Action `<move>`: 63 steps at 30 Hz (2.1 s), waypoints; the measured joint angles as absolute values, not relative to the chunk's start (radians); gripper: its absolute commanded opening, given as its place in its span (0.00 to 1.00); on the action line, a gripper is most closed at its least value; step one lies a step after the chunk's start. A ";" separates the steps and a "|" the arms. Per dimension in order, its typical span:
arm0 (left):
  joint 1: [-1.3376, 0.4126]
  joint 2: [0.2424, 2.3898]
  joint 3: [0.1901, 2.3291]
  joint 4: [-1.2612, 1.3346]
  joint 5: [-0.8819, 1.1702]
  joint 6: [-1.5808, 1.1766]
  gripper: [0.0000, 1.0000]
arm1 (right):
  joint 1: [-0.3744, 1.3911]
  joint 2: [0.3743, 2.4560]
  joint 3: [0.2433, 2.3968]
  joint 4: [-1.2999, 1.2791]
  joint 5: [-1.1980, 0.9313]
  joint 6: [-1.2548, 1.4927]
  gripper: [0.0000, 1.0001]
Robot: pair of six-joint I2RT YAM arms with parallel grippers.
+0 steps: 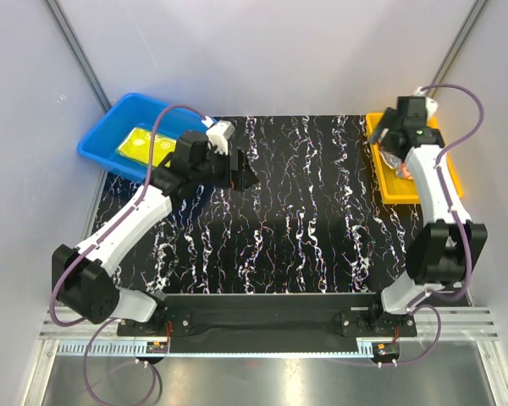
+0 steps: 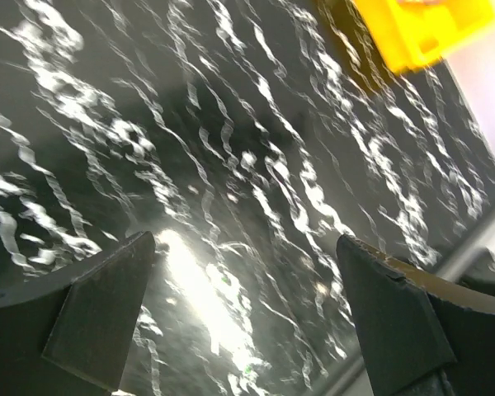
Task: Fold and stack the towels
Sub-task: Grab crumpled towel, then move the towel to the center of the board
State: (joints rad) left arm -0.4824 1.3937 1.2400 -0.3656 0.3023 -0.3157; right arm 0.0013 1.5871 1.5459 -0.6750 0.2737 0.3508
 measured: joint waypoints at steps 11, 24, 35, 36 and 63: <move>-0.494 1.335 1.150 -0.376 0.364 -0.339 0.99 | -0.225 2.028 1.725 -0.615 0.217 0.360 0.68; -0.496 1.336 1.150 -0.391 0.364 -0.324 0.99 | -0.268 2.259 1.841 -0.543 0.170 0.322 0.18; -0.487 1.334 1.150 -0.417 0.234 -0.377 0.99 | -0.268 2.082 1.960 -0.656 0.056 0.262 0.00; -0.479 1.332 1.150 -0.422 0.232 -0.383 0.99 | -0.267 2.029 1.979 -0.674 0.027 0.263 0.00; -0.433 1.264 1.020 -0.422 0.221 -0.399 0.94 | 0.150 1.181 0.742 -0.502 -0.456 0.545 0.57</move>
